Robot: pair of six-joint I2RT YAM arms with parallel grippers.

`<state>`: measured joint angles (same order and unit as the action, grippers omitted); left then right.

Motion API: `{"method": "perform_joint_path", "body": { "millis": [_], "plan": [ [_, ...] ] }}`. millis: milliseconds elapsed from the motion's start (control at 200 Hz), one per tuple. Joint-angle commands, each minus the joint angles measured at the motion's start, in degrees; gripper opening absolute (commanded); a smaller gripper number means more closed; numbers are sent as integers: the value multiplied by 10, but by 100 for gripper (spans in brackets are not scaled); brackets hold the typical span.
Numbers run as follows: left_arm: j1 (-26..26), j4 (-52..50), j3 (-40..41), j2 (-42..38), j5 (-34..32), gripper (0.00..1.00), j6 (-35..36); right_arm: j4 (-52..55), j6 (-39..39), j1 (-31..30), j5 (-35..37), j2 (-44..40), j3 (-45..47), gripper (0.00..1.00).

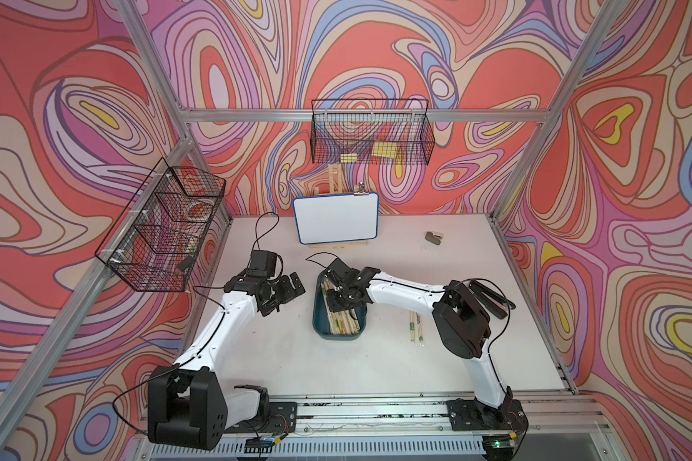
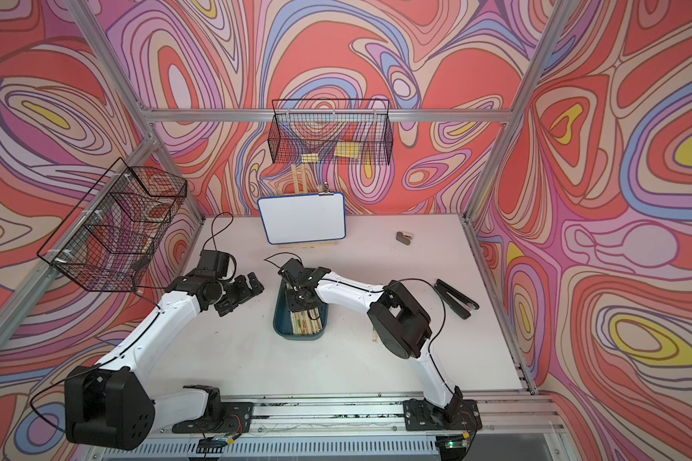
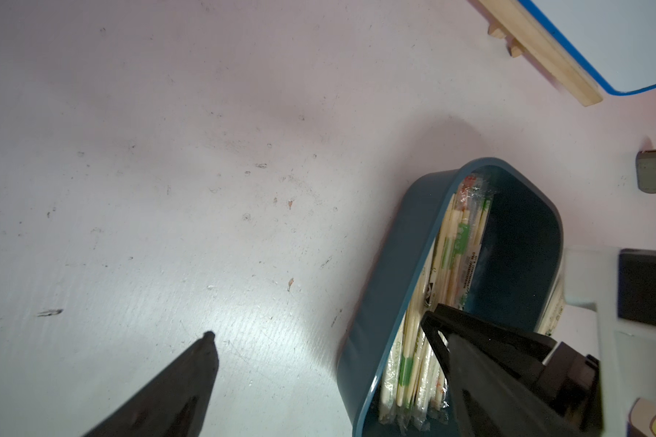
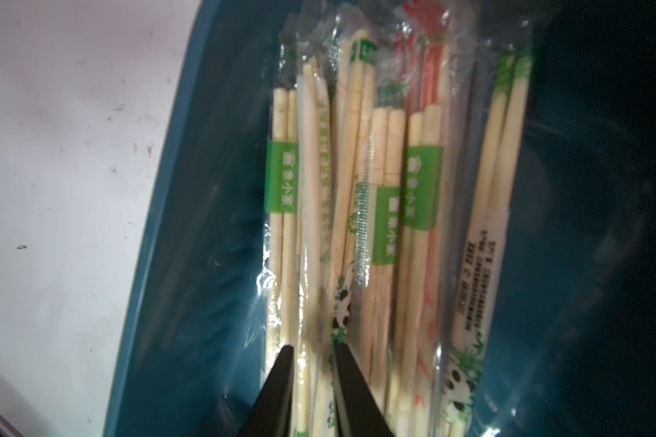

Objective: Take the paired disposable chopsticks out of the storage box
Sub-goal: Pick up the paired disposable chopsticks from the storage box.

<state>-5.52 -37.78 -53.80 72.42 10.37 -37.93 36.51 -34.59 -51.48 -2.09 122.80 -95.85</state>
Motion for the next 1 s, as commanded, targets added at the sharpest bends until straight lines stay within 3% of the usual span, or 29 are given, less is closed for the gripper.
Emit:
{"method": "perform_joint_path", "body": {
  "millis": [0,426,996],
  "plan": [
    [4,3,7,-11,6,100,4,12,4,-3,25,-6,-7,24],
    [4,9,13,-11,14,100,0,39,25,-3,69,-2,-29,23],
    [4,12,17,-12,16,100,-3,49,36,-1,73,29,-39,21]
  ]
}}
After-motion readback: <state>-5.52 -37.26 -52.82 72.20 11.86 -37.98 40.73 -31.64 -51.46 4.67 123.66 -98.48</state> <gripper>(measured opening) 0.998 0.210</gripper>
